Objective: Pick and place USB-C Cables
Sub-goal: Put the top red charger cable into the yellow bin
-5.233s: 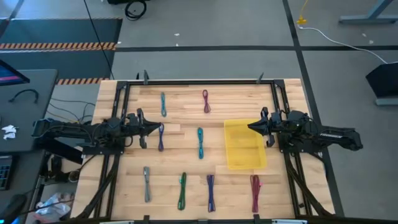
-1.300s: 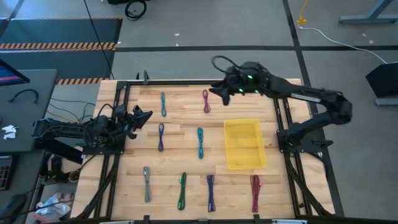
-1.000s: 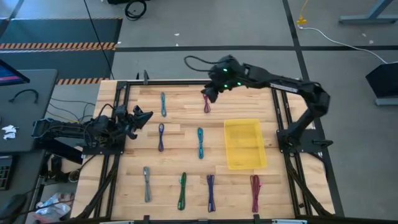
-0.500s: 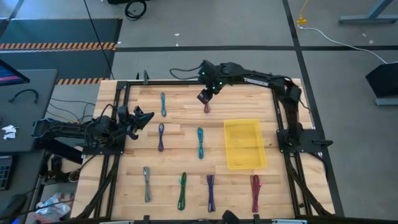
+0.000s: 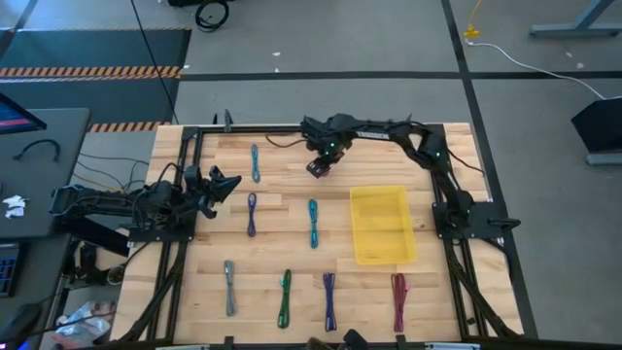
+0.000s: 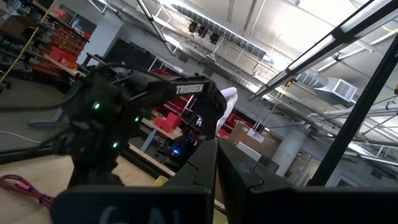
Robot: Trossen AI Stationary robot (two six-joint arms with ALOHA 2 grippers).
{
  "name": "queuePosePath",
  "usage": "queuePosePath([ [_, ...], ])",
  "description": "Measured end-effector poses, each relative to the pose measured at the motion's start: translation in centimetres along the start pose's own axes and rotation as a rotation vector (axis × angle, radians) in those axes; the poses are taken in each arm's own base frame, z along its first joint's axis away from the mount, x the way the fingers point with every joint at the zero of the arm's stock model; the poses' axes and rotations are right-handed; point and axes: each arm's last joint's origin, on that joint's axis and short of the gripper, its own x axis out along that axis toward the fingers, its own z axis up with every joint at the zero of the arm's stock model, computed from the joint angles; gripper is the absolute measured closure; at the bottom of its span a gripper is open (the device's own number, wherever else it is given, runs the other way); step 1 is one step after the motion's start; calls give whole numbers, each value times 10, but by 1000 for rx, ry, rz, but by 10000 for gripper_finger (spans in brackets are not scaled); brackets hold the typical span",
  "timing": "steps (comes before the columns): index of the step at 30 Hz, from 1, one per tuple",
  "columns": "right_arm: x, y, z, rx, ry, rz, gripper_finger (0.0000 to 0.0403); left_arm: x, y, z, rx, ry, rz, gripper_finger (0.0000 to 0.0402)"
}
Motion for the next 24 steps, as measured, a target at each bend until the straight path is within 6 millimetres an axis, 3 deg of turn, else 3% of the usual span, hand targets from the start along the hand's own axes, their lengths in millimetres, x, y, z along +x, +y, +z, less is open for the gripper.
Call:
queuePosePath([
  [9,15,1,5,37,-15,15,240,0,0,0,29,2,1,381],
  [12,16,1,6,38,-12,24,282,0,0,0,19,2,0,381],
  [16,17,0,6,40,-2,58,375,0,0,0,17,1,0,381],
  [18,17,0,6,29,2,66,389,0,0,0,16,1,0,381],
  [21,12,0,4,-3,2,64,394,0,0,0,16,0,0,381],
  [24,-13,1,0,-23,-24,44,395,0,0,0,17,1,0,381],
])
